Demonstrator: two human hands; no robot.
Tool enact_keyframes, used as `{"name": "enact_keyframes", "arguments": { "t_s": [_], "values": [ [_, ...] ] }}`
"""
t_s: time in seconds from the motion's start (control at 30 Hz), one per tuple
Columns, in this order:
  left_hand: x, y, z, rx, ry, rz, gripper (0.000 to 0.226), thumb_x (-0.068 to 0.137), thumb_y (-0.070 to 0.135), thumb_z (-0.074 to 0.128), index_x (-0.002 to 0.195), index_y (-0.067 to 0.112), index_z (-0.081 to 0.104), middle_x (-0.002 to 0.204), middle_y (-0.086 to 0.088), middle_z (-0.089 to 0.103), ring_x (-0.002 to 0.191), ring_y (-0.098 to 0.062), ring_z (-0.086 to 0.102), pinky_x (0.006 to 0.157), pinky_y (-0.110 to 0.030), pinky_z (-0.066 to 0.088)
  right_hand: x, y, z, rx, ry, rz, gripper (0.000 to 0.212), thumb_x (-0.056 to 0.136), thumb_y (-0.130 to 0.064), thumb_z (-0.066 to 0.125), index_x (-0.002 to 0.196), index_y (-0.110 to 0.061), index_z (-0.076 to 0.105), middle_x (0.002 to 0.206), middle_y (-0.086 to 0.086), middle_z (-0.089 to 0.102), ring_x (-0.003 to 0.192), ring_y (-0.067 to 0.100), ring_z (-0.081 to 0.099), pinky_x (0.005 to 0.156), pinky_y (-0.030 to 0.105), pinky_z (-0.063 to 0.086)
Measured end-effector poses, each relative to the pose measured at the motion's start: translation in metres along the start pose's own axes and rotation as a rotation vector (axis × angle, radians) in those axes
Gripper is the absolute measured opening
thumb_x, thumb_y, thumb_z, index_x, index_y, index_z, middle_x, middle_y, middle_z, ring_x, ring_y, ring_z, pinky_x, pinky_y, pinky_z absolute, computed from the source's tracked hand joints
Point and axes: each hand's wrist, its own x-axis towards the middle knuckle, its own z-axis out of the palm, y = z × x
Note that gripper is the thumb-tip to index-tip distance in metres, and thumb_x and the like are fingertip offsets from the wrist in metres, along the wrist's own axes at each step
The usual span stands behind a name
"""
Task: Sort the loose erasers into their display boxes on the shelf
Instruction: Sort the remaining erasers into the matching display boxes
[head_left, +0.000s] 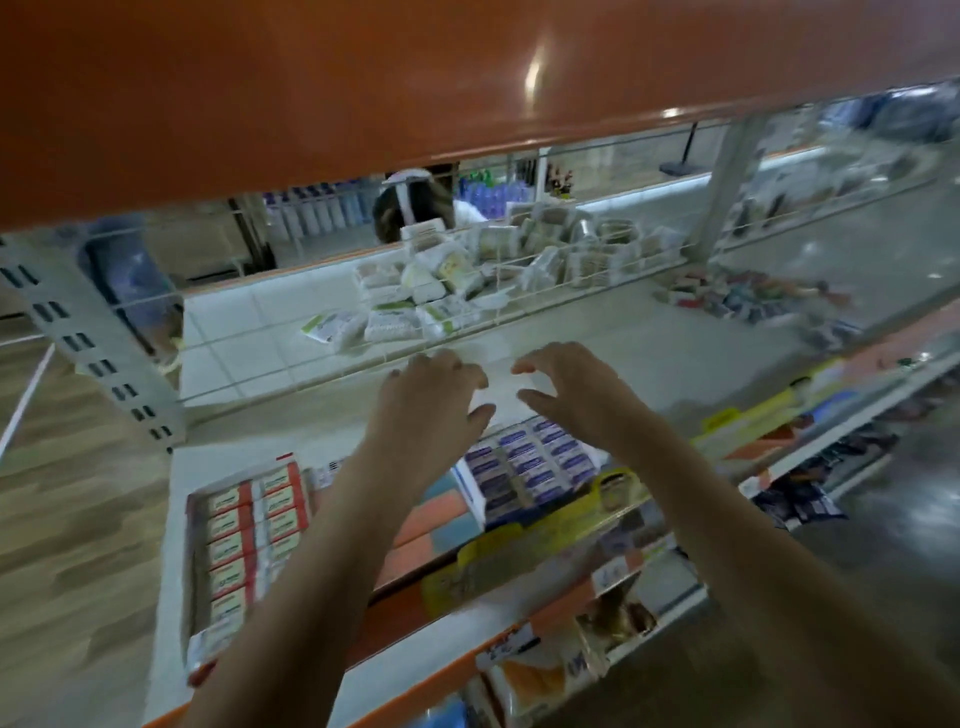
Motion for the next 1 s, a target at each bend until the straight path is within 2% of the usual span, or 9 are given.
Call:
{"name": "enact_keyframes", "arguments": {
  "t_s": [0.17,0.4,0.53,0.7,0.8,0.87,1.0],
  "values": [
    [0.067,0.083,0.014,-0.001,0.031,0.084,0.041,0.094,0.041,0.048,0.129,0.021,0.050,0.131,-0.006,0.046,0.122,-0.027,0.040,0.096,-0.041,0.037,-0.028,0.097,-0.039,-0.054,0.011,0.153,0.040,0.090,-0.030,0.057,0.128,-0.017,0.052,0.128,0.007,0.053,0.121,0.025,0.044,0.099,0.032,0.034],
    [0.164,0.240,0.052,0.009,-0.051,0.186,0.040,0.093,0.041,0.048,0.128,0.021,0.051,0.134,-0.007,0.046,0.123,-0.028,0.039,0.097,-0.041,0.032,-0.072,0.234,-0.081,-0.076,0.003,0.351,0.042,0.091,-0.028,0.057,0.130,-0.016,0.050,0.129,0.010,0.050,0.122,0.028,0.045,0.100,0.032,0.033],
    [0.210,0.302,0.077,0.014,-0.114,0.188,0.039,0.093,0.039,0.049,0.127,0.020,0.054,0.136,-0.009,0.045,0.127,-0.029,0.037,0.101,-0.041,0.031,-0.090,0.303,-0.101,-0.051,0.012,0.441,0.039,0.092,-0.026,0.055,0.128,-0.015,0.050,0.133,0.010,0.047,0.119,0.027,0.048,0.096,0.033,0.038],
    [0.253,0.347,0.100,0.050,-0.168,0.239,0.033,0.093,0.035,0.045,0.116,0.015,0.058,0.128,-0.013,0.048,0.122,-0.033,0.038,0.096,-0.041,0.035,-0.106,0.369,-0.122,-0.009,0.104,0.547,0.035,0.091,-0.020,0.054,0.126,-0.013,0.054,0.132,0.009,0.049,0.114,0.027,0.052,0.089,0.034,0.045],
    [0.283,0.360,0.111,0.039,-0.156,0.252,0.037,0.093,0.033,0.045,0.123,0.014,0.055,0.128,-0.012,0.049,0.124,-0.033,0.038,0.098,-0.042,0.036,-0.100,0.402,-0.131,0.011,0.106,0.599,0.036,0.091,-0.020,0.053,0.126,-0.014,0.053,0.130,0.010,0.050,0.112,0.028,0.052,0.088,0.035,0.045],
    [0.305,0.362,0.115,0.044,-0.153,0.233,0.039,0.093,0.033,0.048,0.127,0.016,0.052,0.130,-0.010,0.049,0.127,-0.031,0.036,0.101,-0.043,0.033,-0.087,0.423,-0.138,0.015,0.100,0.619,0.035,0.091,-0.019,0.051,0.125,-0.013,0.053,0.128,0.011,0.051,0.111,0.028,0.052,0.087,0.033,0.044],
    [0.339,0.353,0.129,-0.043,-0.122,0.172,0.037,0.087,0.028,0.056,0.122,0.022,0.052,0.134,-0.009,0.048,0.130,-0.031,0.032,0.106,-0.045,0.028,-0.060,0.457,-0.147,-0.023,0.087,0.662,0.038,0.089,-0.017,0.052,0.126,-0.010,0.051,0.126,0.013,0.051,0.113,0.030,0.052,0.088,0.031,0.041]
  ]
}}
